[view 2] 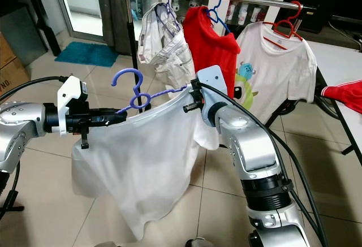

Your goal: Hang hanger

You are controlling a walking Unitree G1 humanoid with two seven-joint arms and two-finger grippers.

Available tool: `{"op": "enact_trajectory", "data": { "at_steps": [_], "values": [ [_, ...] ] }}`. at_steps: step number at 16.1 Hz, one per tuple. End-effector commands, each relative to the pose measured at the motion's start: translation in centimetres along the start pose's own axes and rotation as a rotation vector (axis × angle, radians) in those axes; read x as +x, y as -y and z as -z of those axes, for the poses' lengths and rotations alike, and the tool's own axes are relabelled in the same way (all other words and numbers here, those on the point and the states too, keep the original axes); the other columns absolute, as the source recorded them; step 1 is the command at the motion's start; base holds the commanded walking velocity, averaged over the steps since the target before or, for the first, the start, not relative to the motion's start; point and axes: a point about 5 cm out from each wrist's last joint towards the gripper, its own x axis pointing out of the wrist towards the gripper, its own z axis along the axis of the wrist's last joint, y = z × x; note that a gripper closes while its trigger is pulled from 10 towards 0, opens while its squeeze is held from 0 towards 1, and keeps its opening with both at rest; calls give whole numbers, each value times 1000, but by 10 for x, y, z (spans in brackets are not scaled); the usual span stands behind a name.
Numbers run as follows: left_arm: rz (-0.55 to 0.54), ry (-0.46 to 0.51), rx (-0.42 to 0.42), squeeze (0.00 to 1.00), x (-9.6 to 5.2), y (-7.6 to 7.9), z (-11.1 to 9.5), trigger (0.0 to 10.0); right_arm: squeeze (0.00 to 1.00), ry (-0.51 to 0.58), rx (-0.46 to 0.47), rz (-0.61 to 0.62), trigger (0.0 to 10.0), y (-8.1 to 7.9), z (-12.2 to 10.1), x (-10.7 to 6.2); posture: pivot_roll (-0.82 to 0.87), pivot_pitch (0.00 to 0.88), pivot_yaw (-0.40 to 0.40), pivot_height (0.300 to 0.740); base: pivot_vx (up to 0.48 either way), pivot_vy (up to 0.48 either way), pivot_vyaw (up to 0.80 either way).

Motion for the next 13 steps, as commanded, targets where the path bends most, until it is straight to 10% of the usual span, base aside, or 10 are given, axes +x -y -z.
{"op": "enact_trajectory", "data": {
  "at_steps": [1, 9, 10, 11, 13],
  "values": [
    [-33, 19, 65, 0, 0, -4, -12, 0, 0, 7, 16, 18, 0, 5, 0, -1, -39, 0, -33, 740, 0, 0, 0],
    [-188, 22, 87, 0, 3, -21, -12, 0, 0, 34, 5, -24, 0, 0, -4, -4, -47, 0, -28, 740, 0, 0, 0],
    [-182, 27, 83, 0, 4, -20, -11, 0, 0, 44, 0, -30, 9725, -2, -6, -4, -49, 0, -27, 740, 0, 0, 0],
    [-179, 29, 81, 0, 5, -20, -11, 0, 1000, 57, 13, -50, 10000, -4, -7, -4, -50, 0, -26, 740, 0, 0, 0],
    [-174, 40, 74, 0, 6, -20, -12, 0, 1000, 71, 23, -90, 10000, -8, -10, -6, -52, 0, -26, 740, 0, 0, 0]
  ]
}}
